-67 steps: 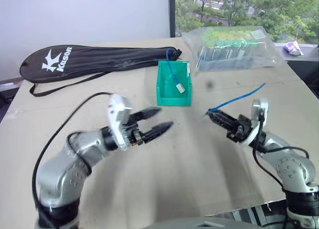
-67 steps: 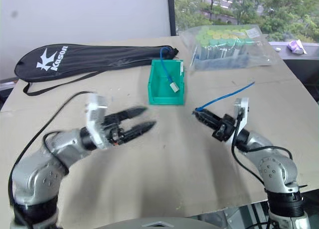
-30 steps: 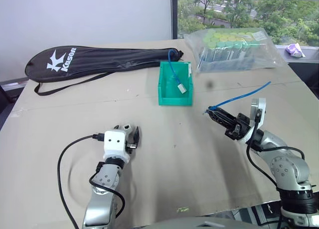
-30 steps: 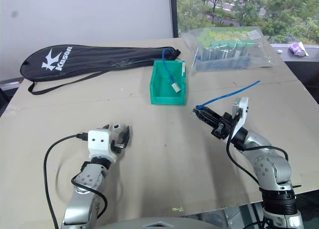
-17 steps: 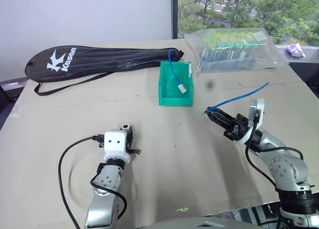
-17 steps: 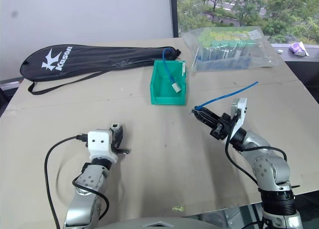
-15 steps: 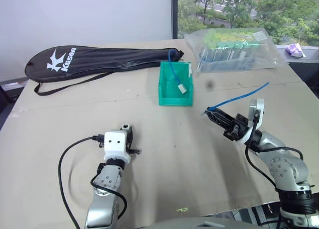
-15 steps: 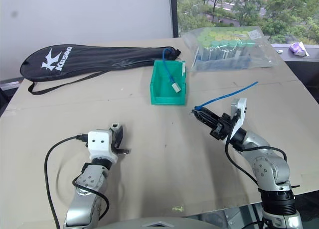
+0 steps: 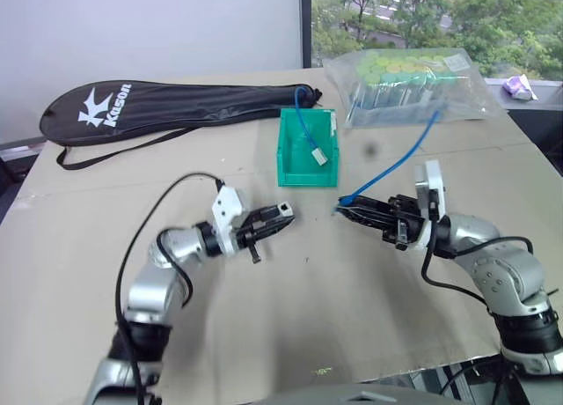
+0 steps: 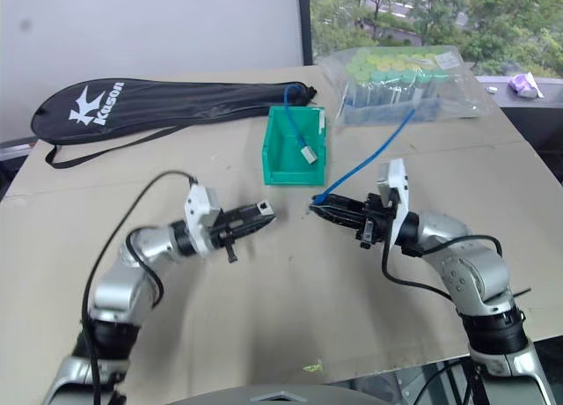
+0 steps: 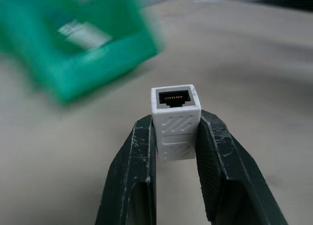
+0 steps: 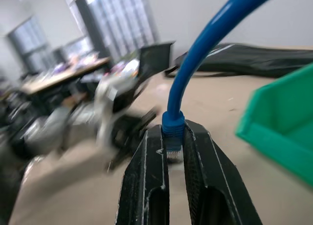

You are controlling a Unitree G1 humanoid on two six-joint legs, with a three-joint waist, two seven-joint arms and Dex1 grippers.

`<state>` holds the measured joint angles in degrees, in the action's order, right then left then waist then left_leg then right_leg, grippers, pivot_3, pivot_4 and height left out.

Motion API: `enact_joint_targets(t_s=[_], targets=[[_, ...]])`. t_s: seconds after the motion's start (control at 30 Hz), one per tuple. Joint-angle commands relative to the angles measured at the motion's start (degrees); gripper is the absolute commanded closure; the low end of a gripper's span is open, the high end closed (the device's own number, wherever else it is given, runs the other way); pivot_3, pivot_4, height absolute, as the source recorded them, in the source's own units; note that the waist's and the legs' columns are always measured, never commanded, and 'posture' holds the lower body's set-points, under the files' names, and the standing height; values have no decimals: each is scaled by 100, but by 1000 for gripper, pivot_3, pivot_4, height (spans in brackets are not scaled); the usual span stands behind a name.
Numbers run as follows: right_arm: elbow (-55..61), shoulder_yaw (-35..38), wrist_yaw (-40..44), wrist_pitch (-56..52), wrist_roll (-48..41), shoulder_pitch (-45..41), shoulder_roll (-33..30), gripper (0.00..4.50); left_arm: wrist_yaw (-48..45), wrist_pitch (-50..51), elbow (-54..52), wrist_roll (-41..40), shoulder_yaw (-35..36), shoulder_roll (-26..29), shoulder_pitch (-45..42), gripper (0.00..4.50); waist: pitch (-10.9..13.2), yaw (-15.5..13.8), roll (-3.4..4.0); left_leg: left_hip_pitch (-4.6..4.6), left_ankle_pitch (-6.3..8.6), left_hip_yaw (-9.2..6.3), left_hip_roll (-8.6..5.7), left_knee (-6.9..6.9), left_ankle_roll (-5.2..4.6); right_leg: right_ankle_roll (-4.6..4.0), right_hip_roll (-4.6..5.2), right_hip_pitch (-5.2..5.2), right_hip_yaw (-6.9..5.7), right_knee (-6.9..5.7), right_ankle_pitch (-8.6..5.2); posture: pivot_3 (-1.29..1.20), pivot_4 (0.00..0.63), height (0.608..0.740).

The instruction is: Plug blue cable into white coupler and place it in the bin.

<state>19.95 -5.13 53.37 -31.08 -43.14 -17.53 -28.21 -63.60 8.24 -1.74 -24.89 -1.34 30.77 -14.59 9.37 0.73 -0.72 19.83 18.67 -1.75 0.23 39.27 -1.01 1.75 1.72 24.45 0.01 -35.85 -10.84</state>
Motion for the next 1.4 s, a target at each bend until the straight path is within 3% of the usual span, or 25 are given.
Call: enact_joint_targets(t_s=[0.03,0.2,0.43,0.77,0.97,1.23,1.4], targets=[[113,-343,294,78,293,-326,-70,4500,-1115,19,387,-283,-312,84,-460,3955,0,15,0,-1,0,-2,0,0,0,1,2,0,2,1,0,0,150,740],[-100,-666,226,327,802,-679,158,4500,-2039,-132,885,-78,-757,73,-1123,3955,2,4,-2,15,4,-12,-3,-2,-5,3,6,14,1,4,1,0,150,740],[-238,-733,226,429,1124,-759,320,4500,-2354,-457,1430,123,-820,-52,-1563,3955,2,-2,-2,17,4,-15,-5,-1,-5,3,9,15,1,1,1,0,150,740],[-568,-1037,365,530,1810,-722,113,4500,-2394,-613,1520,196,-750,-126,-1558,3955,2,1,-2,16,4,-21,-5,-1,-5,4,9,16,1,0,1,0,150,740],[-1026,-1735,633,764,2585,-773,-241,4500,-2159,-1028,1653,611,-899,-290,-1408,3955,2,1,-2,16,4,-19,-5,-1,-5,3,9,16,1,0,1,0,150,740],[-2275,-2264,721,1774,3383,-861,106,4500,-1789,-1603,2418,1149,-1127,-751,-1261,3955,-3,0,-3,8,3,-13,-5,1,-5,3,10,12,2,-4,1,0,150,740],[-2784,-2458,946,1810,3572,-795,180,4500,-1708,-2066,2786,1332,-1159,-936,-1325,3955,-17,-12,-4,-44,3,-15,-6,6,-6,-7,10,-46,3,-1,-5,0,150,740]])
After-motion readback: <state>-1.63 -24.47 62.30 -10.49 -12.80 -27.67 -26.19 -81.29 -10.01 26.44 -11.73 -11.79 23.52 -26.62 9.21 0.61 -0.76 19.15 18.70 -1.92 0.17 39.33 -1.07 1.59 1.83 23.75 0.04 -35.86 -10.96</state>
